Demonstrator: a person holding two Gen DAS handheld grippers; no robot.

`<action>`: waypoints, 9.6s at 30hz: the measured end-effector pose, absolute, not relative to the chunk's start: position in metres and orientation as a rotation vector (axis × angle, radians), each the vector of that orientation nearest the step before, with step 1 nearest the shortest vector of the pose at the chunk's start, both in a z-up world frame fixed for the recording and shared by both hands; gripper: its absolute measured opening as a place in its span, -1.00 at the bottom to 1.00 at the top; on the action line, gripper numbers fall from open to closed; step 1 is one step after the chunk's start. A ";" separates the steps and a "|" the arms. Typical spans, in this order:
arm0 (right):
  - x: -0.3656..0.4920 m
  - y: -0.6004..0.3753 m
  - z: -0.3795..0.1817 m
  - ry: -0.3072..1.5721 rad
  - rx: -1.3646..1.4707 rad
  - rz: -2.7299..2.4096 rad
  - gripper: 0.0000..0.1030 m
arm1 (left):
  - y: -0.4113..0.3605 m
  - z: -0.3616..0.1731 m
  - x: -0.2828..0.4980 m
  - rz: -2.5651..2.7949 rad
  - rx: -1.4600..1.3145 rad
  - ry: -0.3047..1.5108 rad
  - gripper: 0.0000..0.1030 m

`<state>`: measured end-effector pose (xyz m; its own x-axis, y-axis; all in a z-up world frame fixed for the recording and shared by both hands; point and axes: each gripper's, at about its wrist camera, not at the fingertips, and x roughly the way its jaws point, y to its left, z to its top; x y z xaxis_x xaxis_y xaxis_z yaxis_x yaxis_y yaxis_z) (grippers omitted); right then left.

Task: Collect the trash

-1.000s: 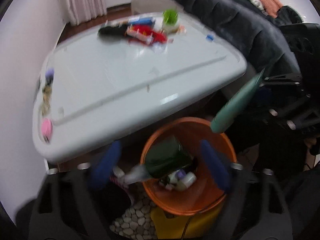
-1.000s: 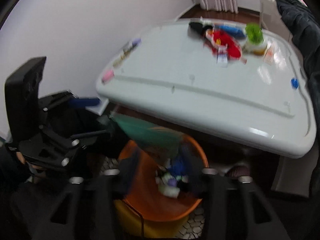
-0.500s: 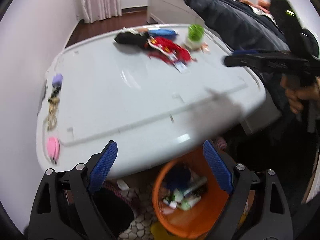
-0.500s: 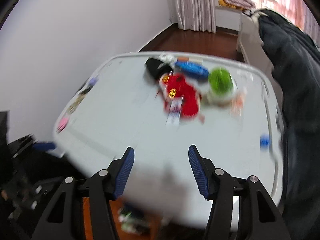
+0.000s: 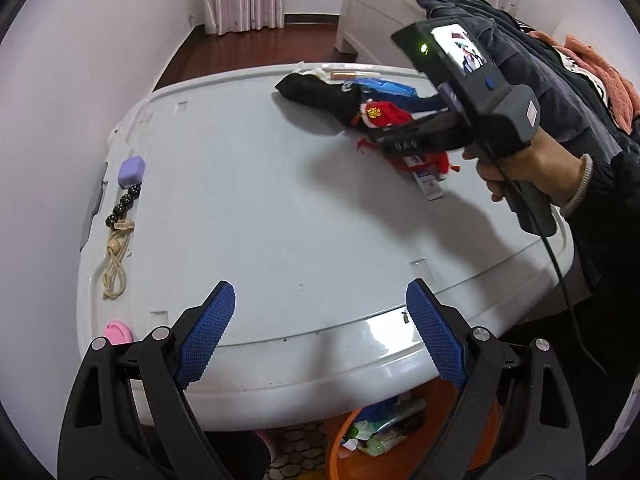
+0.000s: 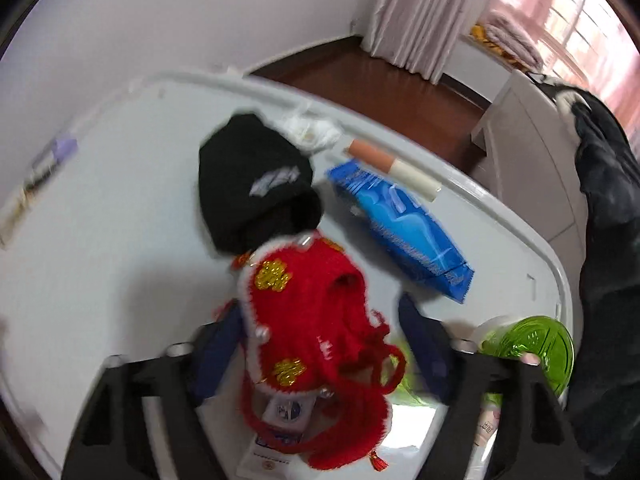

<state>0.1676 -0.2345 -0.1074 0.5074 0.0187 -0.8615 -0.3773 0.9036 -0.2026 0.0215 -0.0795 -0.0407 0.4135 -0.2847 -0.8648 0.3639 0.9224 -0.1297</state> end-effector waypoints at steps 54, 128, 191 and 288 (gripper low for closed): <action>-0.125 -0.296 0.016 0.947 0.278 0.583 -0.65 | -0.063 0.010 -0.086 -0.291 0.268 1.053 -0.61; -0.009 -0.439 -0.022 0.832 0.277 0.197 -0.61 | -0.218 -0.099 0.063 -0.310 0.135 1.077 -0.57; 0.156 -0.379 -0.053 0.855 0.064 0.185 -0.02 | -0.129 -0.059 0.067 -0.220 0.244 1.101 0.42; 0.047 -0.352 -0.014 0.828 0.209 -0.168 0.90 | -0.068 -0.043 0.096 -0.190 0.103 1.059 0.48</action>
<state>0.0465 -0.3520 -0.0140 0.6648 -0.0662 -0.7440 0.2291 0.9661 0.1187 0.0964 -0.0685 -0.0426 0.4751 -0.1060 -0.8735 0.2047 0.9788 -0.0074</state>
